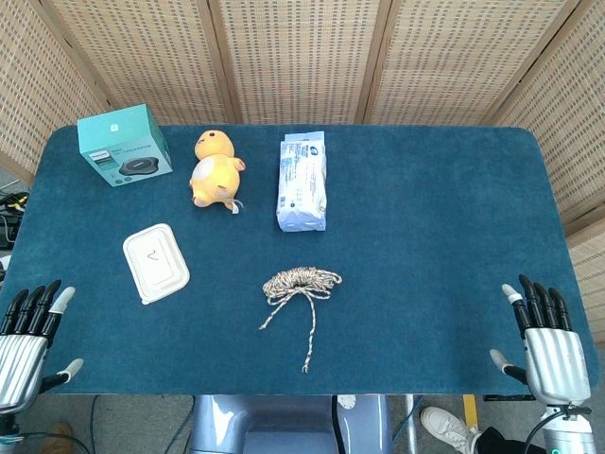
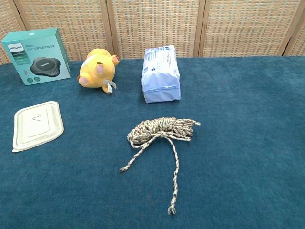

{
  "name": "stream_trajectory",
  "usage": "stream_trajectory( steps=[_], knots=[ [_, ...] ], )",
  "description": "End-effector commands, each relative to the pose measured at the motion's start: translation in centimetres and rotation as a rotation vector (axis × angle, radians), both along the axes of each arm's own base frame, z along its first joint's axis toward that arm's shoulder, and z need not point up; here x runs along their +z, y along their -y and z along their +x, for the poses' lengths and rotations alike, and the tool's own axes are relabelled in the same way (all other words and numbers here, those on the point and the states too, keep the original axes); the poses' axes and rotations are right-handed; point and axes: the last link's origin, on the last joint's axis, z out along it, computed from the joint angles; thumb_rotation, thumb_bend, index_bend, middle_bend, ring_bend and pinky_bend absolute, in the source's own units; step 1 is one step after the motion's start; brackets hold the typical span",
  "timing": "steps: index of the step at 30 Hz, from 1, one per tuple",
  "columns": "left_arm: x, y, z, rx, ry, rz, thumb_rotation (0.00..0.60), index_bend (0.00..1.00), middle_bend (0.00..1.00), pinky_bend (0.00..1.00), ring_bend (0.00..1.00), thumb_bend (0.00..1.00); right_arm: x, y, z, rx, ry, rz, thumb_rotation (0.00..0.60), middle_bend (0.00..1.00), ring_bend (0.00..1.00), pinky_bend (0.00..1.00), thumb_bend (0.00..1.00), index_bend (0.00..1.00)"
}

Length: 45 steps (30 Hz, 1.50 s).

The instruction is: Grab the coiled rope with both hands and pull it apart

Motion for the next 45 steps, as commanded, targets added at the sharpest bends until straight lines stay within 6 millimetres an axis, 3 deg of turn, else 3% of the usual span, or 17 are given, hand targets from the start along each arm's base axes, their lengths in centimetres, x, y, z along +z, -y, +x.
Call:
stream_trajectory(
  steps=[1,9,13,19,25,34,40,45],
  knots=[
    [0.0,0.0,0.0,0.0,0.001,-0.002,0.6,0.0,0.0,0.0,0.0,0.0,0.0,0.0,0.0,0.001,0.004,0.002,0.6,0.0,0.0,0.0,0.0,0.12],
    [0.1,0.0,0.0,0.01,0.004,0.002,0.6,0.0,0.0,0.0,0.0,0.0,-0.6,1.0,0.8,0.081,0.019,0.041,0.6,0.0,0.0,0.0,0.0,0.18],
    [-0.1,-0.2,-0.1,0.02,0.0,-0.007,0.6,0.0,0.0,0.0,0.0,0.0,-1.1,2.9,1.9,0.187,-0.038,0.113,0.6,0.0,0.0,0.0,0.0,0.22],
    [-0.7,-0.9,0.2,0.027,-0.017,-0.016,0.6,0.0,0.0,0.0,0.0,0.0,-3.0,6.7,5.4,0.416,-0.134,0.311,0.6,0.0,0.0,0.0,0.04,0.28],
    [-1.5,-1.5,0.1,0.048,-0.038,-0.035,0.6,0.0,0.0,0.0,0.0,0.0,-7.2,9.6,8.7,0.562,-0.186,0.543,0.6,0.0,0.0,0.0,0.26,0.37],
    [-2.0,-2.0,-0.1,0.065,-0.054,-0.05,0.6,0.0,0.0,0.0,0.0,0.0,-13.0,10.8,13.6,0.679,-0.222,0.718,0.6,0.0,0.0,0.0,0.42,0.38],
    [-2.3,-2.2,-0.2,0.072,-0.061,-0.062,0.6,0.0,0.0,0.0,0.0,0.0,-16.6,10.6,15.9,0.708,-0.252,0.777,0.6,0.0,0.0,0.0,0.43,0.38],
    [-2.4,-2.2,-0.2,0.073,-0.061,-0.069,0.6,0.0,0.0,0.0,0.0,0.0,-18.8,10.3,16.7,0.703,-0.277,0.803,0.6,0.0,0.0,0.0,0.43,0.39]
  ],
)
